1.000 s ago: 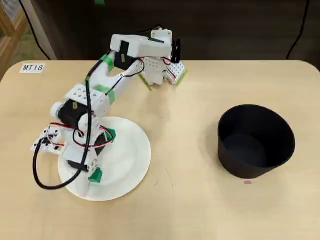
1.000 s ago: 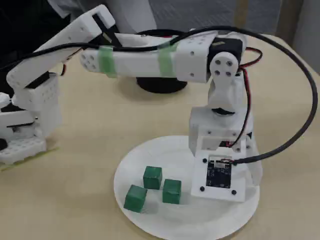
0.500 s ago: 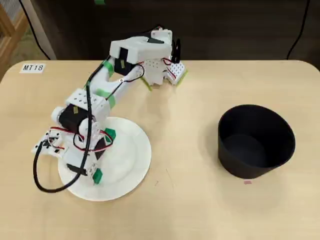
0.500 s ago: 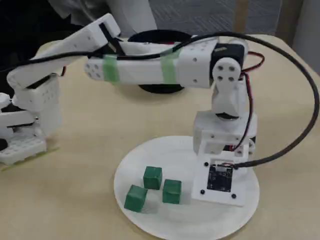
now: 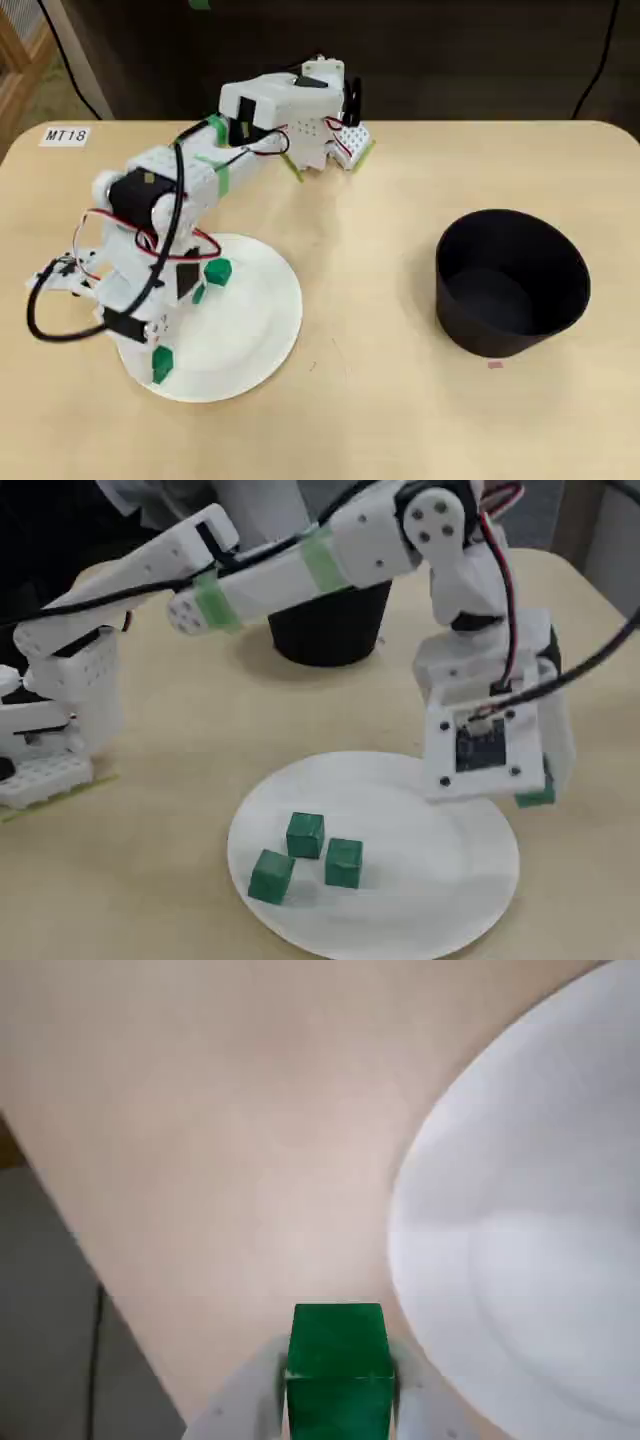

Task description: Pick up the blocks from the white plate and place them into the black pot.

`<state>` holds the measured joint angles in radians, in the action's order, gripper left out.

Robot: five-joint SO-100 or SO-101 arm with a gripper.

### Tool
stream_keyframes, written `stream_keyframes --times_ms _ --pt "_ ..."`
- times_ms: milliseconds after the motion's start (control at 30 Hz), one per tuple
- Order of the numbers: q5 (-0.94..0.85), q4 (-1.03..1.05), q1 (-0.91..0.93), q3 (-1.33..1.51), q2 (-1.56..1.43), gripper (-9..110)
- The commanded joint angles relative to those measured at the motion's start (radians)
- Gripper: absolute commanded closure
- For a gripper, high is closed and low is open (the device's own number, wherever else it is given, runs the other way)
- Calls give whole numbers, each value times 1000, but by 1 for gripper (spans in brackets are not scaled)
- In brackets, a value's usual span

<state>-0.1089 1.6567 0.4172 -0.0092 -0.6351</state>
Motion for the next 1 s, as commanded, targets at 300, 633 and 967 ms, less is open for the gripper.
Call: stream_keyframes --times_ms 300,633,967 --pt "-31 6 -433 624 -782 104" --pt "106 -580 -956 1580 -1365 104" --pt "115 -960 -1100 1948 -1350 104"
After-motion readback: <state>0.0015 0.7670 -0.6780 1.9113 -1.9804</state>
